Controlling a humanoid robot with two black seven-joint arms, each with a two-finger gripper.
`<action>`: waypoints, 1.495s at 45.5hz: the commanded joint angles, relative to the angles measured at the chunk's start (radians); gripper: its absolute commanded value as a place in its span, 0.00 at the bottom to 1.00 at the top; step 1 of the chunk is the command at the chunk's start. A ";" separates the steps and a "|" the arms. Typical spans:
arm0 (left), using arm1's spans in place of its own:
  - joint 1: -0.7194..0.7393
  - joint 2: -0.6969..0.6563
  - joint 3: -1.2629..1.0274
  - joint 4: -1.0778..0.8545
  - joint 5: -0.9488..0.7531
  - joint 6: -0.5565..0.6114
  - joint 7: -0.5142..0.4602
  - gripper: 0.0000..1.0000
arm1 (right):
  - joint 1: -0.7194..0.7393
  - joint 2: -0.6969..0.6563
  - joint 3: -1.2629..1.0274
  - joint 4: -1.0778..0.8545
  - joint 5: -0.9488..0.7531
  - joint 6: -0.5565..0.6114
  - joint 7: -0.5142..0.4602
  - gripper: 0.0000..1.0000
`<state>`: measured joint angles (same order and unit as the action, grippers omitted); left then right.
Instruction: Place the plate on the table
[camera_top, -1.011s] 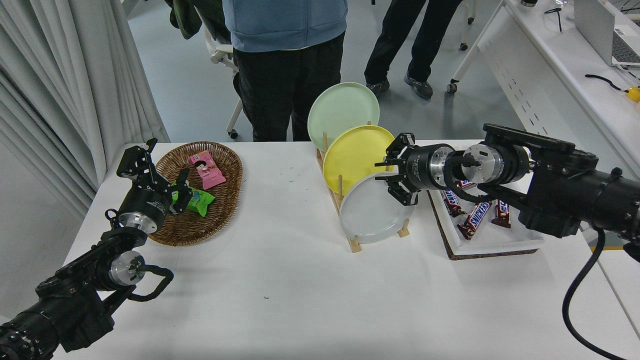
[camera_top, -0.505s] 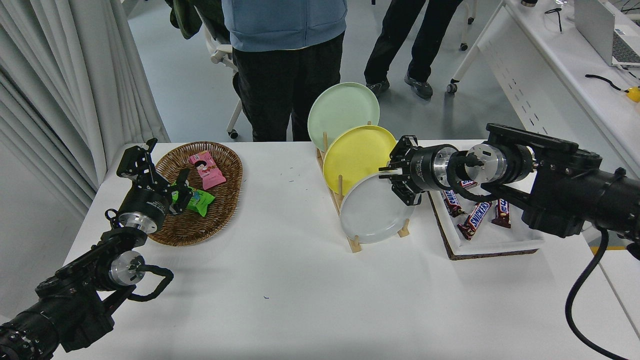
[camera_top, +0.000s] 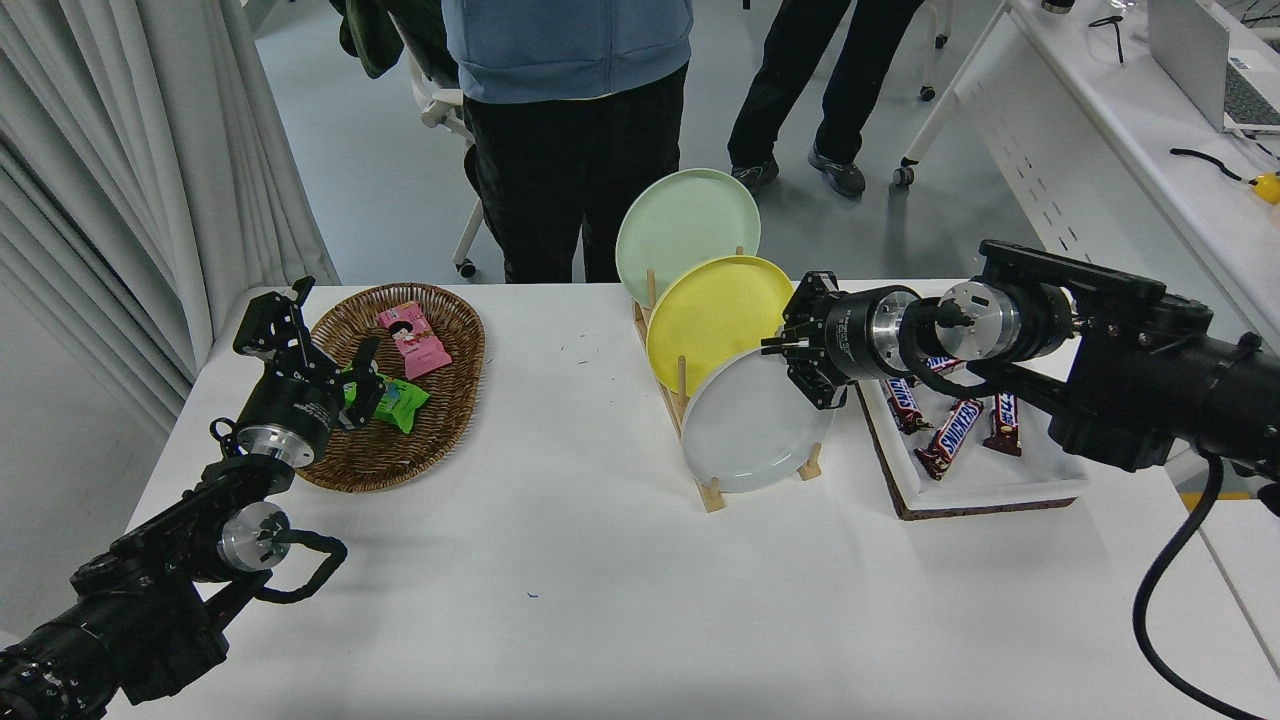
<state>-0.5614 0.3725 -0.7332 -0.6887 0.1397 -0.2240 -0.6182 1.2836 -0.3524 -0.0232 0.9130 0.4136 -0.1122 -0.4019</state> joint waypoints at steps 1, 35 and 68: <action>0.000 0.000 0.000 0.000 0.000 0.000 0.000 1.00 | 0.031 -0.019 0.012 0.003 -0.007 0.006 -0.029 0.00; 0.000 0.000 0.000 0.000 0.000 0.000 0.000 1.00 | 0.227 -0.092 0.236 0.012 0.010 0.013 -0.084 0.00; 0.000 0.000 0.000 0.000 0.000 0.000 0.000 1.00 | 0.316 0.033 0.238 0.017 0.249 -0.167 -0.083 0.00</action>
<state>-0.5616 0.3725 -0.7332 -0.6888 0.1396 -0.2239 -0.6182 1.5822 -0.3767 0.2038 0.9245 0.5835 -0.2144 -0.4860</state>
